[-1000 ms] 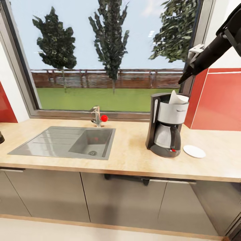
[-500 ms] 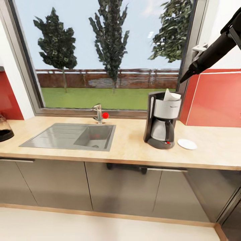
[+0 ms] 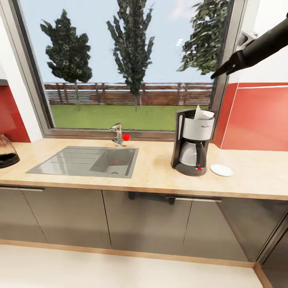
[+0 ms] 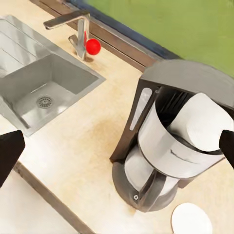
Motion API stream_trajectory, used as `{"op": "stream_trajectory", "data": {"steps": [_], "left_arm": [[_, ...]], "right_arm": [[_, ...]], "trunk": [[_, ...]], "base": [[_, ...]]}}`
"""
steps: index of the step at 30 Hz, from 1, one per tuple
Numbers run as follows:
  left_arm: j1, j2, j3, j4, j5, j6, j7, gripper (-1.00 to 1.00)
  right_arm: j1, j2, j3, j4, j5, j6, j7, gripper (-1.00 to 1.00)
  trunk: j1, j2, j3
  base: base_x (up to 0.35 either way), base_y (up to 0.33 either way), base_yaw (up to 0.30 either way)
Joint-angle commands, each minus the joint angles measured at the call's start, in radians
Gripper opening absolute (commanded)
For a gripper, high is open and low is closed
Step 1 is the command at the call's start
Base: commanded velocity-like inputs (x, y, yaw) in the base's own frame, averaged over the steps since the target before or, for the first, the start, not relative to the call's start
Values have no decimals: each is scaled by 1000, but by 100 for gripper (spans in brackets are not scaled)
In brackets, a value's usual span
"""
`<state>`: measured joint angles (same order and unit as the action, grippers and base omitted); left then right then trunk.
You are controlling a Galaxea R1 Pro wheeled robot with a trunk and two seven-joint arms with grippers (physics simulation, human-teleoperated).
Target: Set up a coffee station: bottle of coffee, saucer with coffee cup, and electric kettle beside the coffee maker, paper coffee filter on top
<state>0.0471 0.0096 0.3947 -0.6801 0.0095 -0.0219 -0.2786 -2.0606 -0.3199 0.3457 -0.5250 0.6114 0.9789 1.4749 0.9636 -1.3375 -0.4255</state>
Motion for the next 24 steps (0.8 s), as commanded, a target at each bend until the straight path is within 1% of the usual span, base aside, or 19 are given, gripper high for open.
{"op": "stream_trajectory", "data": {"steps": [1,3,5,8,11,12,14,16,19,22,23,24], "left_arm": [[0,0,3,-1,1,-1,-6,100],[0,0,3,-2,1,-1,-6,100],[0,0,3,-2,1,-2,-6,100],[0,0,3,-2,1,-2,-7,100],[0,0,3,-2,1,-2,-7,100],[0,0,3,-2,1,-3,-7,100],[0,0,3,-2,1,-4,-7,100],[0,0,3,-3,1,-5,-8,100],[0,1,3,-3,1,-5,-21,100],[0,6,4,-3,0,-5,-50,100],[0,9,5,-2,0,-6,-72,100],[0,11,6,-1,0,-6,-83,100]], "right_arm": [[0,4,-11,-1,4,10,9,100],[4,21,-30,0,-13,11,9,100],[7,43,-42,2,-43,11,8,100],[20,95,-53,6,-104,12,0,100],[43,156,-59,7,-158,11,-36,100],[62,202,-63,7,-193,11,-71,100],[86,247,-75,7,-237,11,-109,100],[116,288,-97,6,-288,10,-147,100],[168,342,-133,4,-369,8,-216,100],[222,384,-157,1,-446,2,-297,100],[257,406,-166,-4,-497,-11,-343,100],[275,415,-169,-6,-524,-20,-362,100]], "trunk": [[0,-1,-1],[0,-1,-1],[0,-1,-1],[0,-1,-1],[0,-1,-1],[0,-1,-1],[0,-1,-1],[0,-1,-1],[0,-1,-1],[0,-1,-1],[0,-1,-1],[0,-1,-1]], "base": [[-2,0,0],[-1,0,0],[0,0,0],[0,0,0],[0,0,0],[0,0,0],[0,0,0],[0,0,0],[0,0,0],[0,0,0],[0,0,0],[0,0,0]]}}
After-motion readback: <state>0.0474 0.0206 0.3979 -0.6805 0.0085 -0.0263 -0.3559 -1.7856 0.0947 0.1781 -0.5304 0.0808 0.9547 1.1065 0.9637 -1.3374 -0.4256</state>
